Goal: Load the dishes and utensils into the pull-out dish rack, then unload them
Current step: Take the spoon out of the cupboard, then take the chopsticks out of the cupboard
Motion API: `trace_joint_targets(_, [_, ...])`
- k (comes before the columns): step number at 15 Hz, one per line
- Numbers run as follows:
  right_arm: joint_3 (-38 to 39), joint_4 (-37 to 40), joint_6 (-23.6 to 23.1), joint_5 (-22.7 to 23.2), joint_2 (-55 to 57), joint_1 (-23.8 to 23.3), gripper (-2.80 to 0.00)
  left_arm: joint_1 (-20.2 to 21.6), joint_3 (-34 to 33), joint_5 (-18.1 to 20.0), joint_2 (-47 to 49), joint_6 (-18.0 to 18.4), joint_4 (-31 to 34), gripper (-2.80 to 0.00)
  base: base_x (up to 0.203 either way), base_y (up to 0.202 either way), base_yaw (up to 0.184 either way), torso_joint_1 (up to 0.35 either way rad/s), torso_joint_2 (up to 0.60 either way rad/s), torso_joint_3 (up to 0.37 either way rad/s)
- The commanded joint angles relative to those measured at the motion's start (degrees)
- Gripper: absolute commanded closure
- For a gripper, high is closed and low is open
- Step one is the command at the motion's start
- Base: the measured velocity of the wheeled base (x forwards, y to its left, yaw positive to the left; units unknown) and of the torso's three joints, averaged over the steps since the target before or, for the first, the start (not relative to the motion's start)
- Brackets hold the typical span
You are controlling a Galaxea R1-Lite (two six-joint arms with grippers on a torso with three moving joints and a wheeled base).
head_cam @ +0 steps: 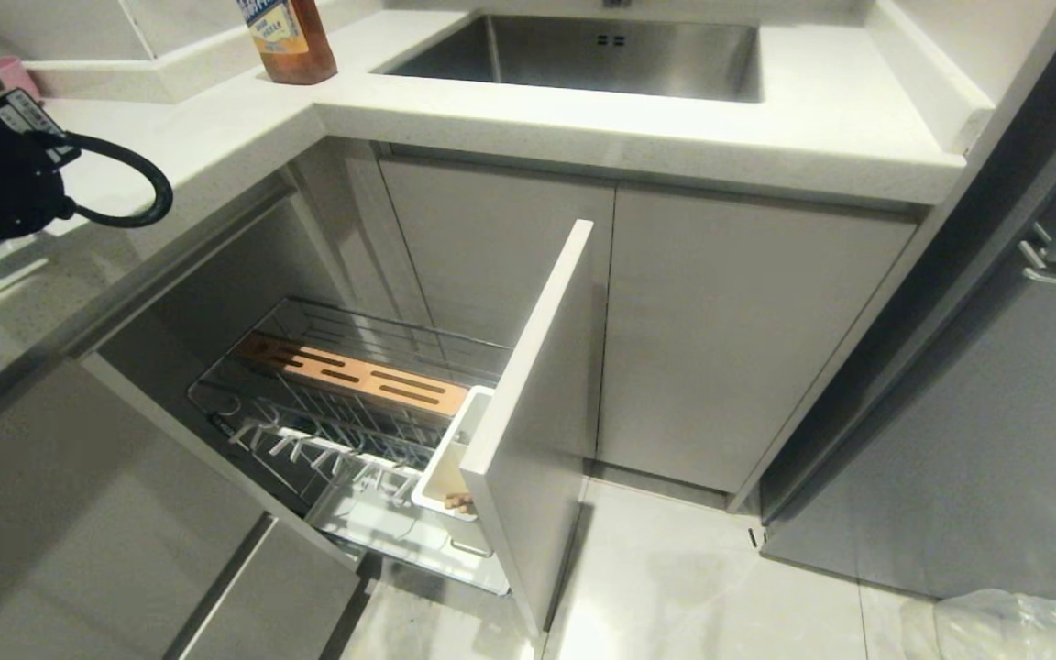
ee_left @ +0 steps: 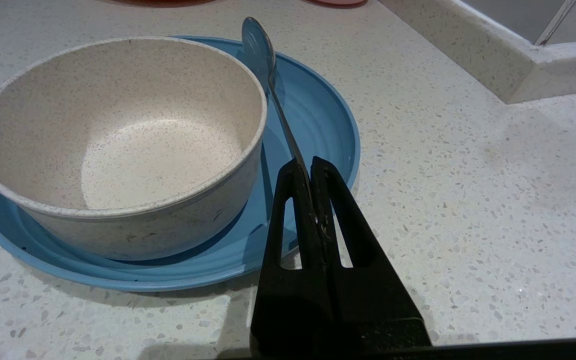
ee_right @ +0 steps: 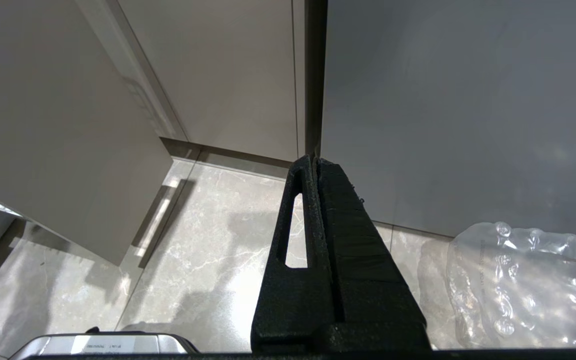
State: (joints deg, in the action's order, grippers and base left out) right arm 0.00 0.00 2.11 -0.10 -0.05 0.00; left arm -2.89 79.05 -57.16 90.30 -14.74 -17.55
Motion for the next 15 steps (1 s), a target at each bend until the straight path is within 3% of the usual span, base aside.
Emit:
trace_joint_targets(1, [0.0,0.0,0.0,0.0,0.0,0.0,0.0,0.0,0.0,-0.3,0.1,-0.1,-0.1,0.0,0.0,0.0,0.0,0.0,0.0,0.0])
trace_joint_targets(8, [0.0,0.0,0.0,0.0,0.0,0.0,0.0,0.0,0.0,-0.3,-0.4,0.0,-0.1,0.0,0.0,0.0,0.0,0.0,0.0,0.0])
trace_joint_targets(9, [0.0,0.0,0.0,0.0,0.0,0.0,0.0,0.0,0.0,-0.3,-0.6,0.2,-0.1,-2.8,0.0,0.0,0.0,0.0,0.0,0.0])
trace_joint_targets(15, [0.0,0.0,0.0,0.0,0.0,0.0,0.0,0.0,0.2,-0.2,-2.0,0.4,0.0,-2.8,0.0,0.0,0.0,0.0,0.0,0.0])
